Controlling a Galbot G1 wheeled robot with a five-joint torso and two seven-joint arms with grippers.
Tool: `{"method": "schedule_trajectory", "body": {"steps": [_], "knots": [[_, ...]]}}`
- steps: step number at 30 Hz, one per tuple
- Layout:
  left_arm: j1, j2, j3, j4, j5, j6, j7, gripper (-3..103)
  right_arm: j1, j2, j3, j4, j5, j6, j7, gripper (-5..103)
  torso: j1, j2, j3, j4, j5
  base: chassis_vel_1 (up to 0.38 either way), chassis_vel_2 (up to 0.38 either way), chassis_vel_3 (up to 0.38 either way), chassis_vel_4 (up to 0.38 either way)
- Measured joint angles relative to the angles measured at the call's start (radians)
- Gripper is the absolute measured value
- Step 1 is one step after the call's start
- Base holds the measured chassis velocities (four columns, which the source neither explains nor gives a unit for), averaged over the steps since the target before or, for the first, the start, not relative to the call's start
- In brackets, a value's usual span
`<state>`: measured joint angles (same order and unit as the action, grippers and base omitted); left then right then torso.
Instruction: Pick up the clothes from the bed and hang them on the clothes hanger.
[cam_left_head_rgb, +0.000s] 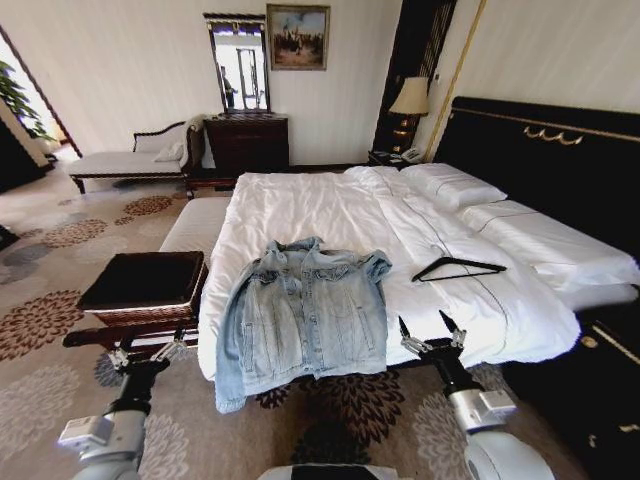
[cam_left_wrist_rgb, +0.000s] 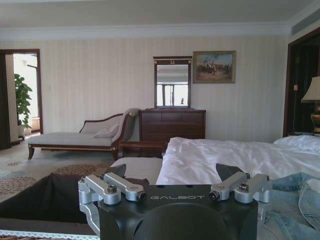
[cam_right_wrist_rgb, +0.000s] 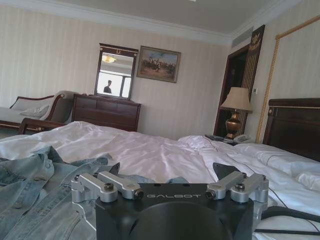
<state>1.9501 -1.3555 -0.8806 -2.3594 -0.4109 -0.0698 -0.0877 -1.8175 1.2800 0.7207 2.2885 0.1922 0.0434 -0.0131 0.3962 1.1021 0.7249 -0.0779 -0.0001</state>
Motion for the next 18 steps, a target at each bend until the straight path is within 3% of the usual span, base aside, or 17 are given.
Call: {"method": "schedule_trajectory", "body": {"steps": [7,18], "knots": [[-0.003,-0.002,0.006,-0.001,0.004,-0.001,0.0,100,0.0,0.001,-0.001,0.0,-0.008,-0.001,0.006,100,0.0,0.0,0.0,0.0,-0.0001,-0.187,0.037,0.186,-0.023],[-0.002,-0.003,0.009,-0.003,0.007,0.0,0.0,100,0.0,0.002,-0.002,0.001,-0.008,-0.001,0.012,100,0.0,0.0,0.0,0.0,0.0004,-0.299,-0.101,0.28,0.088]]}}
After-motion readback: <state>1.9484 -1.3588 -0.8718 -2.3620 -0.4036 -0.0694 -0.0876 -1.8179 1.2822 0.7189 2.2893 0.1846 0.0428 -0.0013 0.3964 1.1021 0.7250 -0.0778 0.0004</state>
